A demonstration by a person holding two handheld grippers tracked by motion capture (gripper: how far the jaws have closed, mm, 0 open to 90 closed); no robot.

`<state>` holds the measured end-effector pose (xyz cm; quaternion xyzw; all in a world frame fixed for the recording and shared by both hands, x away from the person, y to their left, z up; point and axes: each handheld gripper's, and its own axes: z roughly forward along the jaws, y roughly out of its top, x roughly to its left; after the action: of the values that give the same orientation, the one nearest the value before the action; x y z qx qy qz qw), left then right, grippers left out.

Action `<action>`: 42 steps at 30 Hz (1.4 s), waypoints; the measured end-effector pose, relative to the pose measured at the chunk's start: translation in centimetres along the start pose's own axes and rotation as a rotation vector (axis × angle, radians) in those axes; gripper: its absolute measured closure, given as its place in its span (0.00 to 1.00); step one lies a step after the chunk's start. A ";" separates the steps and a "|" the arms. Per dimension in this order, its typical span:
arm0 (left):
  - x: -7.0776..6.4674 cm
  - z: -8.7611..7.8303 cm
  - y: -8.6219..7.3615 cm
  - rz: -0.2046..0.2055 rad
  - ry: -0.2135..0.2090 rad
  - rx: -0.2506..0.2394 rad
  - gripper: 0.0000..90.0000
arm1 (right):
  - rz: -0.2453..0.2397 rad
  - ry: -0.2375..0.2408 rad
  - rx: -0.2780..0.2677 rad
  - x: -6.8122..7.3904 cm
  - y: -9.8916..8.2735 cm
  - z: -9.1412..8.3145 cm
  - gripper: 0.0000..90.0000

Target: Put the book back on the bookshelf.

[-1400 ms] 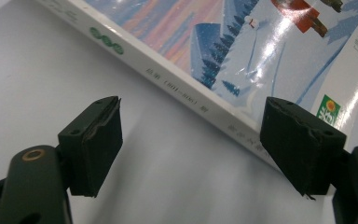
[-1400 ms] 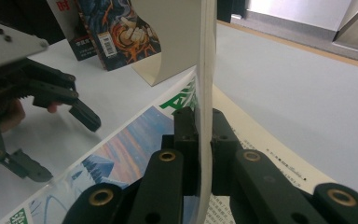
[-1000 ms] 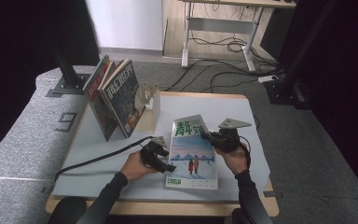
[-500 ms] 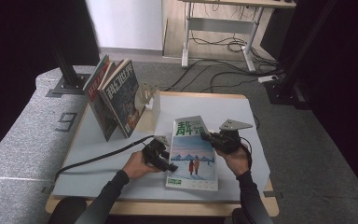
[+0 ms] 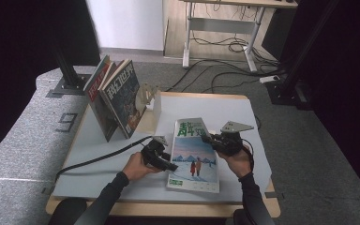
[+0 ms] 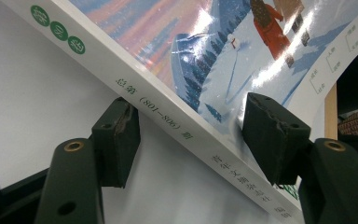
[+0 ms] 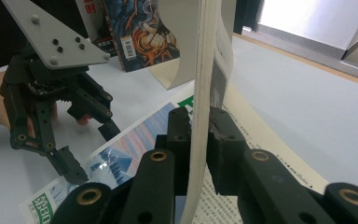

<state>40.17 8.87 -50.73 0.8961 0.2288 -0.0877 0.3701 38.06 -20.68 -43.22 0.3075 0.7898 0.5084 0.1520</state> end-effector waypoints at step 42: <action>-1.1 -0.3 -0.3 0.012 -0.006 -0.030 0.59 | 0.003 -0.059 0.028 -0.1 -0.4 -0.1 0.88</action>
<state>39.08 8.87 -50.32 0.8915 0.2238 -0.0848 0.3847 37.91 -20.93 -43.53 0.3256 0.7917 0.4882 0.1702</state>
